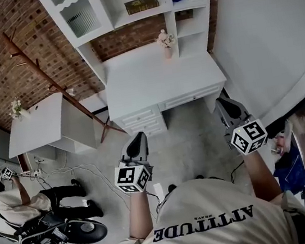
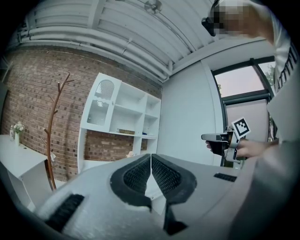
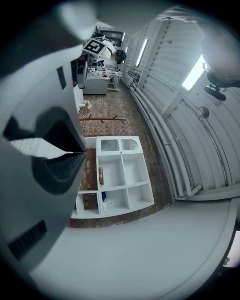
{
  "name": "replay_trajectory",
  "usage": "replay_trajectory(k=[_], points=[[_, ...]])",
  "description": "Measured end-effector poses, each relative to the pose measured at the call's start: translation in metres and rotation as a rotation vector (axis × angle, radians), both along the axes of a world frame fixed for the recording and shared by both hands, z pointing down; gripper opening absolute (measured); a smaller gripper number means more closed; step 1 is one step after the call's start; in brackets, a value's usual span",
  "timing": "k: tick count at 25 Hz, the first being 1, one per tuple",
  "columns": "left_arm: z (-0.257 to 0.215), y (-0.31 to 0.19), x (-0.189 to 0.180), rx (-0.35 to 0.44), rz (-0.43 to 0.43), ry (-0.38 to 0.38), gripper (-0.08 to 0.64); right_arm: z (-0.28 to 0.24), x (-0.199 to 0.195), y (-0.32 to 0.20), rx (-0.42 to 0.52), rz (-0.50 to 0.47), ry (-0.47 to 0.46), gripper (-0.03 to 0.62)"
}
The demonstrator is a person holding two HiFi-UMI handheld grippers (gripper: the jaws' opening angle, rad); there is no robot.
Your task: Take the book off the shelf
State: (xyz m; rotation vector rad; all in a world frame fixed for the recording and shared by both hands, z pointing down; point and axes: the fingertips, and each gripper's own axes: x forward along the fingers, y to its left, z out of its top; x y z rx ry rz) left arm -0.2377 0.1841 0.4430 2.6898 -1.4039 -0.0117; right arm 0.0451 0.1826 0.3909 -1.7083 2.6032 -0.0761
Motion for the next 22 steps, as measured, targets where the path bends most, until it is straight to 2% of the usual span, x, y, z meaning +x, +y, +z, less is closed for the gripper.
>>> replay_trajectory(k=[9,22], points=[[0.004,0.006,0.019,-0.014,-0.022,-0.009,0.026,0.009,0.028,0.0,-0.022,0.01,-0.011,0.034],[0.009,0.014,0.067,-0.001,-0.084,-0.011,0.026,0.027,0.075,-0.006,-0.024,-0.057,0.063,0.034]])
